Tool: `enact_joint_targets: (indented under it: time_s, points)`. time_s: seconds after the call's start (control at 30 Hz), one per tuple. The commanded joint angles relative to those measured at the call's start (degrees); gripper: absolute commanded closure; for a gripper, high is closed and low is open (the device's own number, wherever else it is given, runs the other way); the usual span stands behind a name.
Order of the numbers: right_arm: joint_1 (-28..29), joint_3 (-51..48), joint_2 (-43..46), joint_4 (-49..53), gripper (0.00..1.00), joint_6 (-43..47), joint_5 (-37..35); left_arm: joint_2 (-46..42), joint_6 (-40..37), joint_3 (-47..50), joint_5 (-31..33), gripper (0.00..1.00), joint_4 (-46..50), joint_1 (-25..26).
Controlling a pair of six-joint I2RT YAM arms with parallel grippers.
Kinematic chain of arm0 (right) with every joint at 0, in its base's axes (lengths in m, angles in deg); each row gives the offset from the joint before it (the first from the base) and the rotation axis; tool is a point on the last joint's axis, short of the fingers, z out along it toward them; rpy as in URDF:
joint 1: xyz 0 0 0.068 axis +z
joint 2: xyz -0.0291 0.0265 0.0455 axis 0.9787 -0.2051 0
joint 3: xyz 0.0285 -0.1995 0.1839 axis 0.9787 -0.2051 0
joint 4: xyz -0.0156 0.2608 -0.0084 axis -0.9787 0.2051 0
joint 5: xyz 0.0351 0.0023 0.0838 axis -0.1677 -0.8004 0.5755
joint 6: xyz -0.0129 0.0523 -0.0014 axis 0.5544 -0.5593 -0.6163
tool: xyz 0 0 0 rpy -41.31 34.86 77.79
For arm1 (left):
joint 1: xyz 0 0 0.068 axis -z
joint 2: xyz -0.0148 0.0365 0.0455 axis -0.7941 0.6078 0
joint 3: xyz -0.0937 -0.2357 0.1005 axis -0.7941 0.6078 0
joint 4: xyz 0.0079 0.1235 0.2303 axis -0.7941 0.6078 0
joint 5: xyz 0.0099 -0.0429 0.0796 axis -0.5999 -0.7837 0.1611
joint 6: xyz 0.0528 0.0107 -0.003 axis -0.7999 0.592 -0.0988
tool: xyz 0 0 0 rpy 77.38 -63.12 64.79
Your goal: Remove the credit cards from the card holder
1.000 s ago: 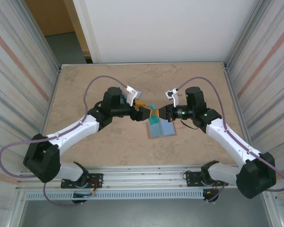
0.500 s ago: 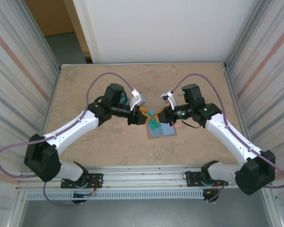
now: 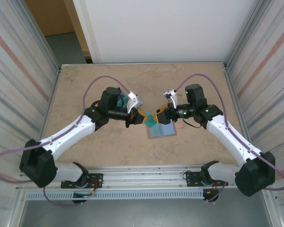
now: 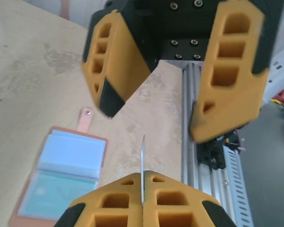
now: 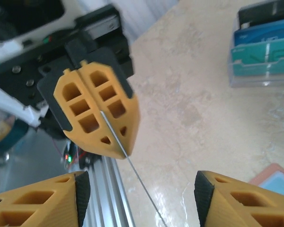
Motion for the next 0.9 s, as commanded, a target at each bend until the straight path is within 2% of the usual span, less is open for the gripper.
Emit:
enact_joint_targets:
  time_s: [0.0, 0.13, 0.23, 0.43, 0.53, 0.77, 0.87]
  points:
    - [-0.7, -4.7, 4.2, -11.6, 0.37, -9.9, -2.0, -6.3, 9.1, 5.5, 9.6, 1.0, -13.7, -0.6]
    - [-0.2, -11.2, 6.6, -25.2, 0.33, -20.2, -4.8, -10.4, 20.2, 12.3, 15.9, 1.0, -26.5, -0.8]
    - [0.7, -14.0, 6.5, -33.2, 0.35, -25.8, -6.0, -11.7, 26.3, 15.1, 19.2, 1.0, -31.9, -0.8]
    - [4.1, -13.5, 1.8, -42.7, 0.39, -30.0, -5.2, -10.5, 36.5, 17.9, 20.0, 1.0, -41.8, -0.8]
    - [5.0, -12.0, -1.2, -46.0, 0.41, -31.1, -3.7, -9.6, 39.1, 18.4, 19.4, 1.0, -45.0, -0.8]
    - [5.9, -9.3, -4.7, -49.6, 0.45, -31.9, -2.0, -9.2, 40.4, 18.2, 18.1, 1.0, -45.9, -0.8]
    - [6.1, -9.0, -4.7, -50.6, 0.53, -31.9, -1.9, -9.0, 40.8, 18.4, 17.9, 1.0, -46.2, -0.8]
